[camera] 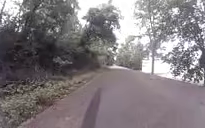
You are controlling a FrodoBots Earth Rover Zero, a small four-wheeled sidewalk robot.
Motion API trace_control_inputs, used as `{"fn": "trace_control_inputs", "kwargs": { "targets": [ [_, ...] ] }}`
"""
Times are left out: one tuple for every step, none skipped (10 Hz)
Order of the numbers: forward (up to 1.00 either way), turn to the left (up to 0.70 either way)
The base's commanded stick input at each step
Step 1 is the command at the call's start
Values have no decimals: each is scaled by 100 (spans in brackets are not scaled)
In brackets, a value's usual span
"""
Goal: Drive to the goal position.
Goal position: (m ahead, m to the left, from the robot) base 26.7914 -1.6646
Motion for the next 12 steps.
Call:
{"fn": "trace_control_inputs", "kwargs": {
  "targets": [
    [70, 0],
    [70, 0],
    [70, 0],
    [70, 0],
    [70, 0],
    [70, 0],
    [70, 0],
    [70, 0],
    [70, 0],
    [70, 0],
    [70, 0],
    [70, 0]
  ]
}}
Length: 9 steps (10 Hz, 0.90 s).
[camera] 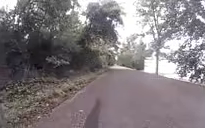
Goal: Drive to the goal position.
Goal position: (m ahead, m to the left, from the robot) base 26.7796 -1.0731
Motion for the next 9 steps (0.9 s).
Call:
{"fn": "trace_control_inputs", "kwargs": {
  "targets": [
    [70, 0],
    [70, -2],
    [70, -6],
    [70, -34],
    [70, -34],
    [70, -6],
    [70, -2],
    [70, 0],
    [70, 0]
  ]
}}
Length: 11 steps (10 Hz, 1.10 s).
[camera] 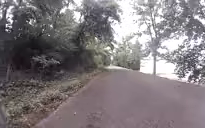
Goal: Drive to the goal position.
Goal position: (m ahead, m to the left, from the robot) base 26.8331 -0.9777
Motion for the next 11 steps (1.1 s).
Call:
{"fn": "trace_control_inputs", "kwargs": {
  "targets": [
    [70, 0],
    [70, 0],
    [70, 0],
    [70, 0],
    [70, 0],
    [70, 0],
    [70, 0],
    [70, 0],
    [70, 0],
    [70, 0],
    [70, 0]
  ]
}}
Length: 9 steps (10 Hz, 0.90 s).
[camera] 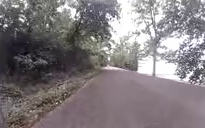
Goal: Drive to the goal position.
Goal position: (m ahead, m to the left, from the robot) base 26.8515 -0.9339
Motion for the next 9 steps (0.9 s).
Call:
{"fn": "trace_control_inputs", "kwargs": {
  "targets": [
    [70, 0],
    [70, 0],
    [70, 0],
    [70, 0],
    [70, 0],
    [70, 0],
    [70, 0],
    [70, 0],
    [70, 0]
  ]
}}
